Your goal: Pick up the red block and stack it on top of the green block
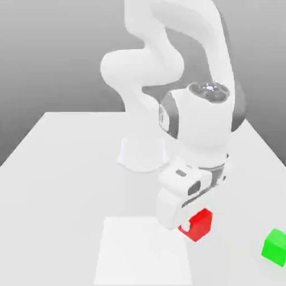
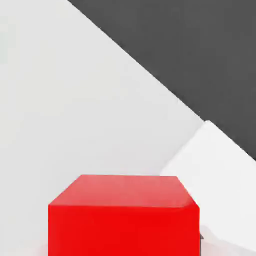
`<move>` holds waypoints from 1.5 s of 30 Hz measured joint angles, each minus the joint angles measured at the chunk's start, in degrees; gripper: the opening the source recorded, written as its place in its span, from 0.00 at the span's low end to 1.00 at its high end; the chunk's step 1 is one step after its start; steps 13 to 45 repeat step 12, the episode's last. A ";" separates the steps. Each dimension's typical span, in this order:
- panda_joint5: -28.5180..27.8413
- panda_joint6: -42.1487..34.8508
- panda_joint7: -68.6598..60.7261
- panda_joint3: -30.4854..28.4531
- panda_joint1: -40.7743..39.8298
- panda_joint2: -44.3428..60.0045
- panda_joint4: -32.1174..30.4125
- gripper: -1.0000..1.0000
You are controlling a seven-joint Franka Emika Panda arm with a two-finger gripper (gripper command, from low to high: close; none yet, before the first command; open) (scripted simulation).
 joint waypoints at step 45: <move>-5.71 0.49 -2.56 5.25 8.32 11.83 10.93 1.00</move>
